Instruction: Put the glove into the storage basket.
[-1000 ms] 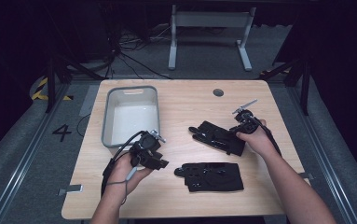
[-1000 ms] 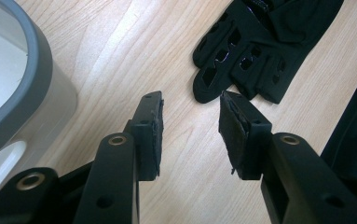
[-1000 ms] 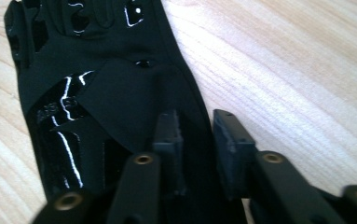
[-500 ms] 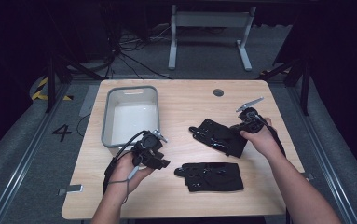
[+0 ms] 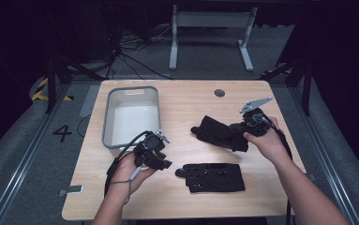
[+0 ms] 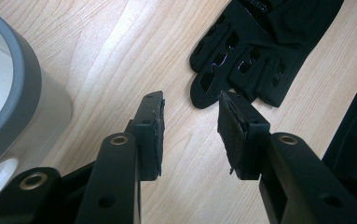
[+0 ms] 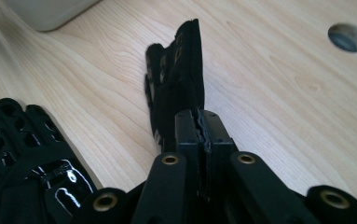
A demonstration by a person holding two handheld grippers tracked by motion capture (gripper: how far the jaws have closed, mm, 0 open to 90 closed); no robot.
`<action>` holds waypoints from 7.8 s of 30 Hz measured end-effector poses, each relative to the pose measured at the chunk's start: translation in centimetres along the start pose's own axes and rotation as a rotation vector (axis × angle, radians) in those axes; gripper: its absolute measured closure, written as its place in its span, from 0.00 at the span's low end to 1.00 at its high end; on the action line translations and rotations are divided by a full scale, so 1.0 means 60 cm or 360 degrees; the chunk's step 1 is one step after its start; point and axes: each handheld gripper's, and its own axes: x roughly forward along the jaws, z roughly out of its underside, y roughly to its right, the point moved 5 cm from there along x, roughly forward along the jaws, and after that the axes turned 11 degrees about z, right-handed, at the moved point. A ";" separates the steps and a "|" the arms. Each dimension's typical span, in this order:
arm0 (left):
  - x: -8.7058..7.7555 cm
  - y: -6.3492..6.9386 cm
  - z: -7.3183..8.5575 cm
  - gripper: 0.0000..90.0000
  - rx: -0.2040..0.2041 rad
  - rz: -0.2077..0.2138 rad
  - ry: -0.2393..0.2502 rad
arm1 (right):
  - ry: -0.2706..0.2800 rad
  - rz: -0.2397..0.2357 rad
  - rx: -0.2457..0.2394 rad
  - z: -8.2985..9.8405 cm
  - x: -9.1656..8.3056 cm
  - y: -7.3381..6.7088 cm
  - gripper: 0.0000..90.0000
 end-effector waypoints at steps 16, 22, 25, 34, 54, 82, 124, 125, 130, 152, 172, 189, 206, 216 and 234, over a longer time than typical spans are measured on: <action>0.000 0.003 -0.001 0.68 0.0004 -0.0001 -0.0001 | 0.0146 -0.0034 -0.0115 -0.005 -0.064 -0.049 0.98; 0.002 0.001 -0.001 0.68 0.0003 0.0004 -0.0008 | 0.0168 -0.0067 -0.0143 0.001 -0.066 -0.072 0.98; 0.003 0.000 0.000 0.68 -0.0003 0.0006 -0.0013 | 0.0178 -0.0093 -0.0157 0.003 -0.065 -0.083 0.98; 0.003 -0.001 0.001 0.68 -0.0004 0.0012 -0.0013 | 0.0176 -0.0120 -0.0199 0.013 -0.054 -0.106 0.98; 0.008 0.004 -0.004 0.68 0.0010 0.0016 -0.0021 | 0.0170 -0.0155 -0.0313 0.053 -0.053 -0.146 0.97; 0.013 0.018 -0.018 0.67 0.0051 0.0050 -0.0028 | 0.0032 -0.0576 -0.0242 0.129 -0.051 -0.207 0.82; 0.043 0.038 -0.010 0.66 0.0034 0.0183 -0.0183 | -0.0365 -0.0256 0.0041 0.178 -0.007 -0.127 0.62; 0.045 0.038 -0.010 0.65 0.0038 0.0185 -0.0188 | -0.0376 -0.0242 0.0030 0.179 -0.006 -0.128 0.63; 0.053 0.037 -0.009 0.65 0.0043 0.0194 -0.0225 | -0.0407 -0.0231 -0.0024 0.180 -0.003 -0.139 0.80; 0.115 0.058 -0.010 0.64 0.0119 0.0249 -0.0413 | -0.0408 -0.0200 -0.0068 0.179 -0.004 -0.145 0.92; 0.121 0.067 -0.017 1.00 0.0226 0.0128 -0.0420 | -0.0404 -0.0191 -0.0068 0.178 -0.003 -0.146 0.92; 0.136 0.056 -0.006 0.65 0.0107 0.0181 -0.0509 | -0.0401 -0.0207 -0.0053 0.179 -0.003 -0.145 0.92; 0.112 0.075 -0.017 0.97 0.0243 0.0031 -0.0448 | -0.0352 -0.0156 -0.0094 0.168 -0.018 -0.146 0.95; 0.085 0.119 -0.028 0.97 0.0352 0.0012 -0.0412 | -0.0205 -0.0055 -0.0105 0.140 -0.058 -0.129 0.95; 0.108 0.129 -0.026 0.97 0.0373 0.0044 -0.0509 | -0.0207 -0.0038 -0.0099 0.134 -0.040 -0.108 0.95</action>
